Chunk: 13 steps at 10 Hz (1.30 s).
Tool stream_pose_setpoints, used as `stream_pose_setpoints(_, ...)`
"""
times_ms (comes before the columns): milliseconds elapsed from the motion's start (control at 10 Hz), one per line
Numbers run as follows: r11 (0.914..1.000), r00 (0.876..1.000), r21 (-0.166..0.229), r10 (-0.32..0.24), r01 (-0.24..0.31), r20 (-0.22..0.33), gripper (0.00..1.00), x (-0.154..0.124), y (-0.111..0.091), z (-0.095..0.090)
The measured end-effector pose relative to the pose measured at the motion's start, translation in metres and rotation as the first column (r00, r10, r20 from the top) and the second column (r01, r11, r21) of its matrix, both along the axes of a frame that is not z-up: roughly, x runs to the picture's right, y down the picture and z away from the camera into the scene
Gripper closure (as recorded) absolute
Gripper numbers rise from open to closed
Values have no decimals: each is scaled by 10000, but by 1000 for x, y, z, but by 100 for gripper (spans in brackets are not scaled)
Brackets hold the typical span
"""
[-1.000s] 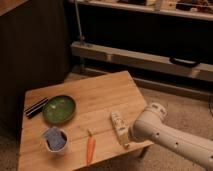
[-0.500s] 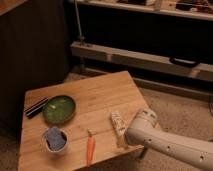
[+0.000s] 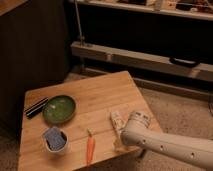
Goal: Stand the bottle upright
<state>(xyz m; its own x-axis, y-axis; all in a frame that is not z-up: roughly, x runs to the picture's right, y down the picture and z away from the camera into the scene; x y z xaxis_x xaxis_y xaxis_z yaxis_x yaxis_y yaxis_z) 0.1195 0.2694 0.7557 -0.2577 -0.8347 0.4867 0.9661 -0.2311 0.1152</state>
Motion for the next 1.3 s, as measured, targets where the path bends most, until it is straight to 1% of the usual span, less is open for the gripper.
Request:
stream_pose_setpoints(100, 10000, 10000, -22, -30, 30, 1, 20, -1, 1, 4)
stream_pose_setpoints(200, 10000, 10000, -52, -67, 67, 3, 23, -3, 1, 6)
stream_pose_setpoints(300, 9999, 9999, -98, -112, 112, -13, 34, -4, 1, 9)
stream_pose_setpoints(400, 9998, 9999, -126, -128, 128, -25, 41, -4, 1, 10)
stream_pose_setpoints(500, 9997, 9999, -169, -148, 147, -65, 45, -4, 2, 12)
stream_pose_setpoints(900, 9991, 9994, -312, -278, 271, -228, 45, -5, 6, 17)
stream_pose_setpoints(1300, 9990, 9987, -293, -350, 339, -364, 45, -5, 6, 19)
